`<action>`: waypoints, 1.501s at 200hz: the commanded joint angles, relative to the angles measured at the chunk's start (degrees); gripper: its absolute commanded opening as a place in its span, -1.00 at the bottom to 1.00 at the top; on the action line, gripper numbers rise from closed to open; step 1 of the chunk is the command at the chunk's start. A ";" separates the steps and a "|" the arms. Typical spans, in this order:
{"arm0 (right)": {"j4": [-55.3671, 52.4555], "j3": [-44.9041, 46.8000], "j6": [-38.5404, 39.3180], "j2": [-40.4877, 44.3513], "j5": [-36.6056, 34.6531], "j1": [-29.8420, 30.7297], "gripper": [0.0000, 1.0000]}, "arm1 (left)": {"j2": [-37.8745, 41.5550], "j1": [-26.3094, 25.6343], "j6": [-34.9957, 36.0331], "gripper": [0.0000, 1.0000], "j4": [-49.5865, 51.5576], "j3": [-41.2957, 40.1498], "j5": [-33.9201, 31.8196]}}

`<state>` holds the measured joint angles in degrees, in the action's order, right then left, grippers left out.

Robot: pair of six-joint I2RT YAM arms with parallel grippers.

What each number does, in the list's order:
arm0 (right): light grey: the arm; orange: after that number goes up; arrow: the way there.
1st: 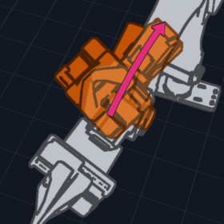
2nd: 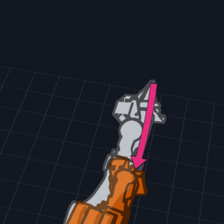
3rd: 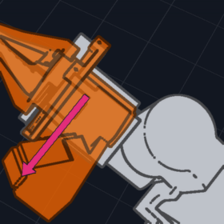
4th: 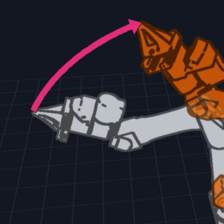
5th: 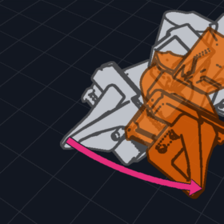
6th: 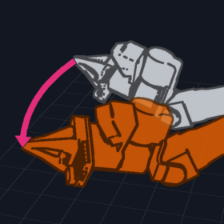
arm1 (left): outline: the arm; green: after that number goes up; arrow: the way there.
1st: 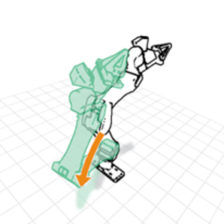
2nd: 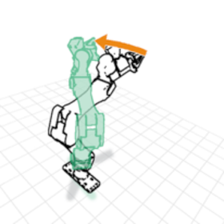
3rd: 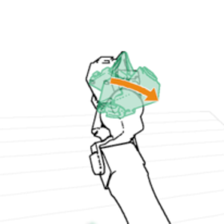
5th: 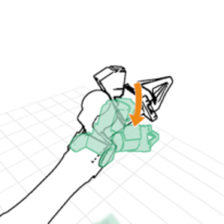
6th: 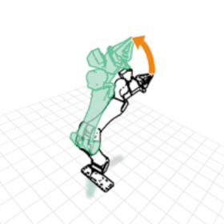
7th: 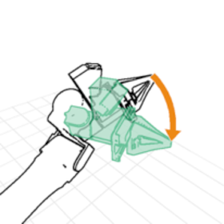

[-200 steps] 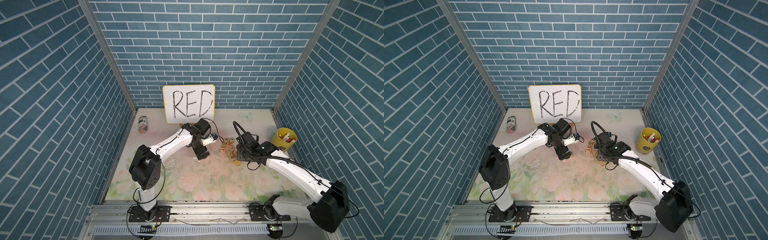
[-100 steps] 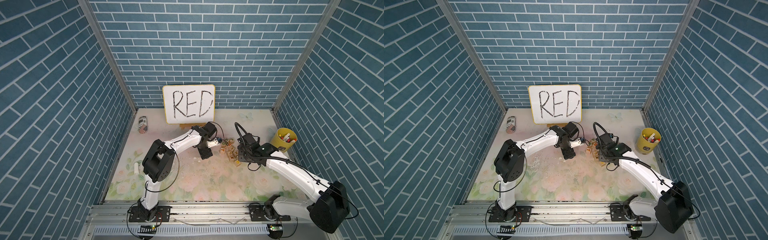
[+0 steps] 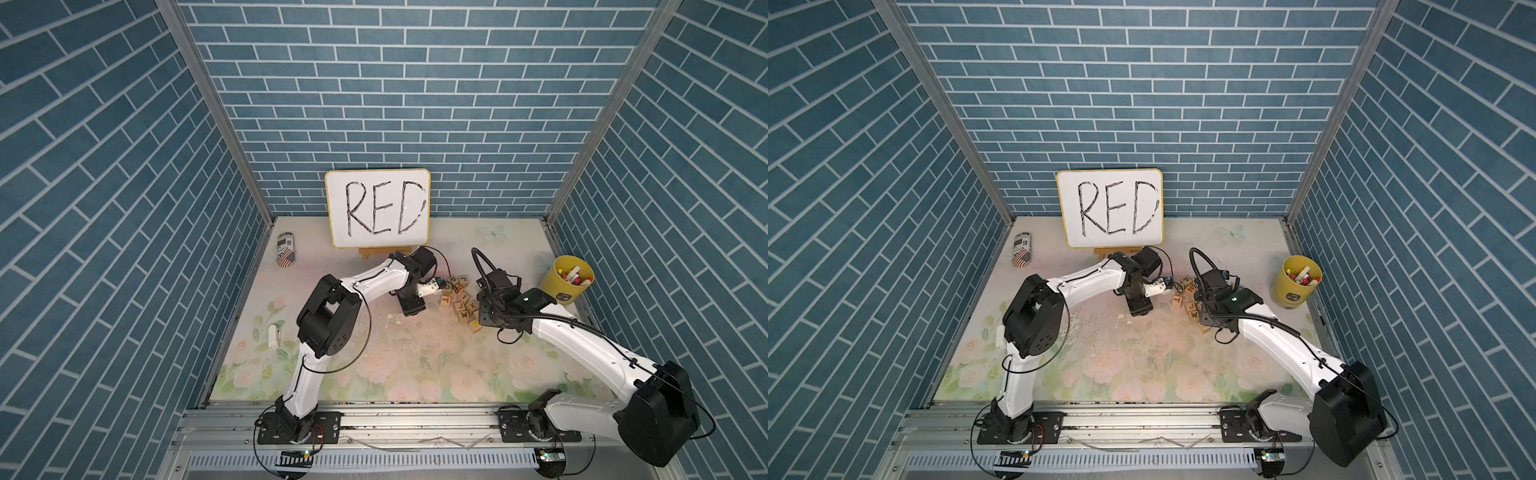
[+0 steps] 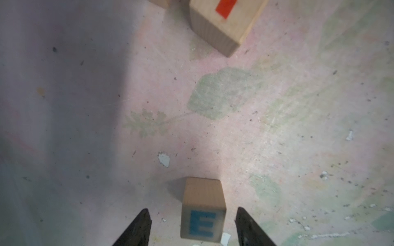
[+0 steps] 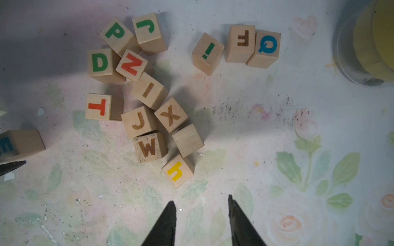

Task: Assemble the uppercase word "red" with letter blocks
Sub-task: Pick up the letter block from the center of the board.

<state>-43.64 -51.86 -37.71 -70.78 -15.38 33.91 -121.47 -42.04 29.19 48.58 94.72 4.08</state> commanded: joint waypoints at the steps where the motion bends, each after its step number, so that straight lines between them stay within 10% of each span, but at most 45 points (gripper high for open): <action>1: -0.13 0.57 -1.40 0.91 -0.37 -0.47 -0.15 | -0.87 -0.41 0.43 0.32 1.69 1.51 -0.20; 142: 1.59 1.49 -0.34 0.12 1.22 -1.83 -0.16 | -2.98 -1.37 0.51 0.15 1.79 1.01 -1.88; 226: 0.86 1.76 -0.17 1.49 1.00 -2.12 -0.17 | -3.42 -1.73 -1.09 -0.78 1.70 1.22 -3.48; 300: 1.34 0.97 -0.24 1.88 2.06 -2.22 -0.18 | 6.92 1.16 -10.73 -0.78 2.20 -3.06 -7.85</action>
<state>-42.33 -50.72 -37.52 -70.04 -13.72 31.94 -120.40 -42.76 23.31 49.43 93.23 -2.68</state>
